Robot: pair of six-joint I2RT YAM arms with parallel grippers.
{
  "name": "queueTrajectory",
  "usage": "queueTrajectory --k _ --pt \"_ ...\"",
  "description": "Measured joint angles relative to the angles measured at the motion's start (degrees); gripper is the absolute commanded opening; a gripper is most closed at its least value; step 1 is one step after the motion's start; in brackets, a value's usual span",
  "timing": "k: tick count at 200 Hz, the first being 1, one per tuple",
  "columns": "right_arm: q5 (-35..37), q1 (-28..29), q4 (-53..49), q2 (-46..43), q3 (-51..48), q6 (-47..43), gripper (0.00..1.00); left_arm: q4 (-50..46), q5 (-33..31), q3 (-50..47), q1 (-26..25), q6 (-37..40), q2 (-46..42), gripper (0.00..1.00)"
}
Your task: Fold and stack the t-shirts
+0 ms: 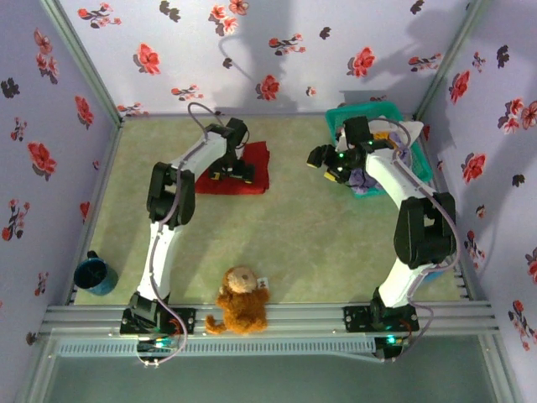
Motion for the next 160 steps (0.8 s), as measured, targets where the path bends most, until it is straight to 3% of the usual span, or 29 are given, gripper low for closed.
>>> queueTrajectory --k 62,160 --pt "0.0 0.0 0.0 0.0 -0.5 0.0 0.70 0.0 0.4 -3.5 4.2 6.4 -2.1 0.99" --pt "-2.8 0.0 0.2 1.4 -0.7 0.0 0.70 -2.8 -0.1 -0.1 22.2 22.2 -0.8 1.00"
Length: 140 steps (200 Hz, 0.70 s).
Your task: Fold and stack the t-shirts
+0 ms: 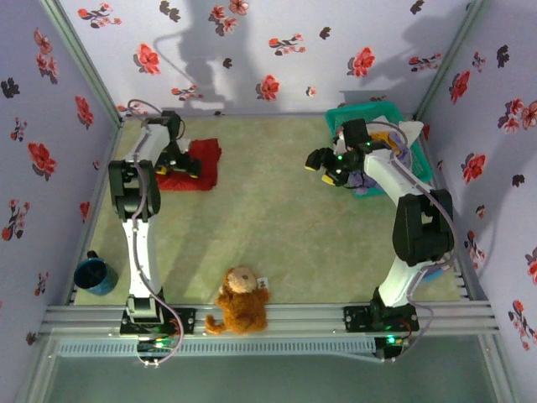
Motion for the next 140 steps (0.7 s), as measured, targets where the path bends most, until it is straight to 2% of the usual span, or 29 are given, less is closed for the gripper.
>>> queueTrajectory --k 48,140 --pt "-1.3 0.0 -0.3 1.1 0.5 0.0 0.70 -1.9 -0.1 8.6 3.8 3.5 5.2 0.99" --pt "-2.7 0.0 -1.4 3.2 3.7 0.1 0.70 -0.7 -2.3 17.6 6.4 7.8 10.3 0.99"
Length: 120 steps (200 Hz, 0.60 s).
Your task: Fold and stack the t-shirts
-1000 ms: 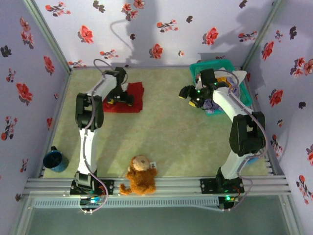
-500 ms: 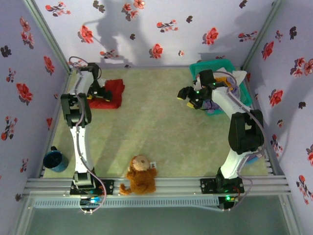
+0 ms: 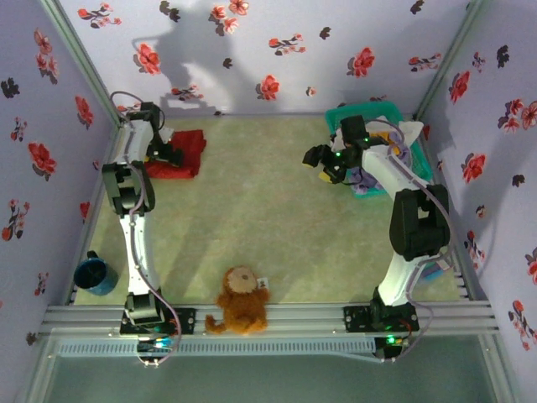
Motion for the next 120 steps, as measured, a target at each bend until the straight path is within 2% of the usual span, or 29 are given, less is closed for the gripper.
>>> queueTrajectory --k 33,120 --pt "-0.8 0.0 -1.3 2.0 1.7 0.2 0.70 0.3 0.3 4.7 1.6 1.6 2.6 0.99" --pt "-1.2 0.2 -5.2 3.7 8.2 0.2 0.70 3.0 5.3 6.0 5.3 1.8 3.4 0.99"
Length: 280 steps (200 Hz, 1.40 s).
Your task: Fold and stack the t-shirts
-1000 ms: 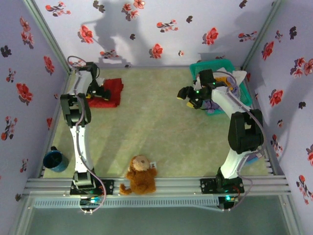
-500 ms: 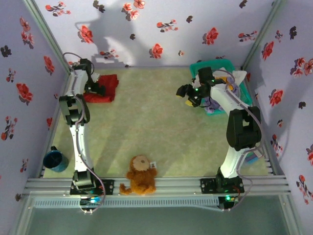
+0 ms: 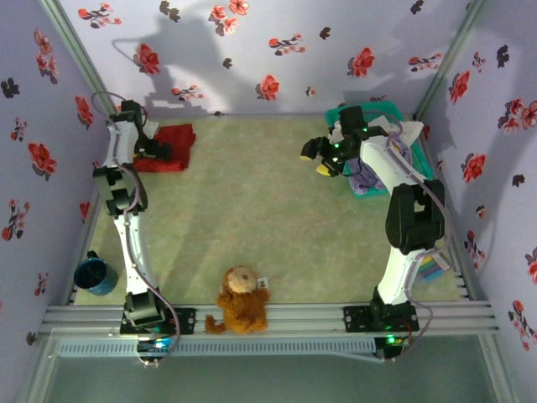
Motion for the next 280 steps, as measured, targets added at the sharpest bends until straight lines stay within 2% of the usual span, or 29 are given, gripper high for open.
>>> queueTrajectory --k 39,66,70,84,125,159,176,194,215,244,280 --pt "1.3 0.1 -0.2 -0.9 -0.6 0.0 0.74 1.1 3.1 -1.2 0.2 -1.9 -4.3 0.99" --pt "3.9 0.1 0.3 -5.2 -2.8 -0.2 0.78 3.3 7.5 -7.6 0.3 -5.6 -15.4 0.99" --pt "4.2 0.1 0.3 -5.9 -2.9 -0.2 0.81 4.1 8.3 -9.1 0.3 -6.4 -17.6 0.99" --pt "5.0 0.1 0.6 -8.0 -2.9 -0.8 0.99 8.5 11.5 -16.7 0.3 -9.9 -26.6 0.99" --pt "7.3 0.1 1.3 -11.8 -3.5 -4.7 0.99 29.5 16.6 -47.4 -3.1 -18.9 -54.4 0.99" --pt "14.7 0.1 4.7 -19.2 -9.9 -9.8 0.99 48.6 19.8 -69.9 -5.9 -27.1 -66.9 0.99" --pt "20.1 0.1 11.9 -26.0 -19.1 -14.6 0.99 61.3 18.6 -84.1 -6.7 -27.7 -71.8 1.00" --pt "26.3 0.1 22.7 -32.6 -31.7 -19.4 0.99 74.5 15.9 -98.8 -9.7 -24.7 -75.4 0.99" --pt "34.1 0.1 32.3 -36.5 -44.1 -23.6 0.99 85.2 12.6 -110.6 -12.2 -22.3 -76.6 0.99" --pt "42.7 -0.8 42.3 -38.8 -55.3 -28.1 0.99 90.9 6.4 -117.4 -12.0 -19.3 -79.8 0.99" --pt "47.0 -3.1 50.5 -39.1 -59.8 -31.0 0.99 93.2 1.5 -118.7 -12.0 -14.0 -81.8 0.99"
